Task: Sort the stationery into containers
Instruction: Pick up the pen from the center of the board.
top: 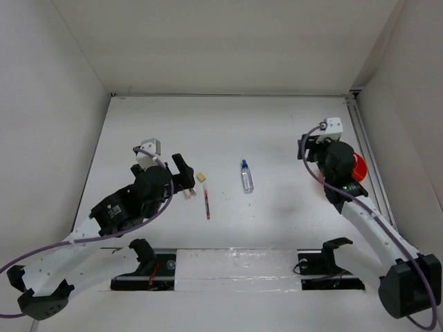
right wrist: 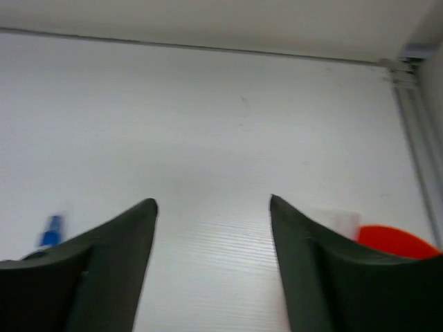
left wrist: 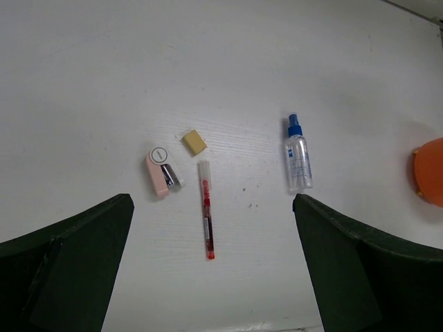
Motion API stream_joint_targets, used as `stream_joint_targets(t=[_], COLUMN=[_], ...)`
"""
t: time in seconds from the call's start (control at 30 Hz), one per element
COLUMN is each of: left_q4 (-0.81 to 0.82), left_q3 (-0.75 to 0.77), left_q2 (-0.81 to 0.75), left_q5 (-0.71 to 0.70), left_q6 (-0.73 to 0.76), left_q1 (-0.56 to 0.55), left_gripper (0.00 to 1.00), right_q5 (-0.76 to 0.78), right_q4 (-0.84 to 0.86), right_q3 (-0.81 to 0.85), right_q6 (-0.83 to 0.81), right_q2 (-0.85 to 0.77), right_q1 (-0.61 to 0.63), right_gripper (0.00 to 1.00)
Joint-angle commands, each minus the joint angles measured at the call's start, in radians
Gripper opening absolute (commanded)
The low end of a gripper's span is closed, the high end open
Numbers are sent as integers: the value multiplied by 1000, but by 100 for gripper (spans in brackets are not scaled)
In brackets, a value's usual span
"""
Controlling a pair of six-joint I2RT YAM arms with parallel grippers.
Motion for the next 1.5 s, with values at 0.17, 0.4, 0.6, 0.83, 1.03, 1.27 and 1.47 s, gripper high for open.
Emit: stream_joint_targets(t=[0.17, 0.4, 0.6, 0.83, 1.03, 1.27, 1.47], left_q4=[-121, -152, -161, -132, -109, -109, -109], left_q3=[45, 54, 45, 45, 36, 36, 36], left_q2=[37, -12, -32, -32, -32, -43, -63], left_q5=[-171, -208, -217, -196, -177, -177, -177], left_q6=[-158, -204, -214, -172, -143, -143, -143], left_q1=[-2, -2, -2, -2, -2, -2, -2], left_gripper=[100, 100, 100, 100, 100, 100, 100], right_q5=[343, 481, 203, 563, 537, 539, 496], right_q4=[-112, -450, -236, -482, -674, -608, -526], right_q3=[224, 713, 668, 800, 893, 840, 778], right_q6=[211, 493, 402, 551, 764, 762, 715], right_q2=[211, 674, 757, 852, 972, 964, 929], right_q1=[595, 782, 793, 949, 994, 1018, 995], right_gripper=[100, 100, 100, 100, 100, 100, 93])
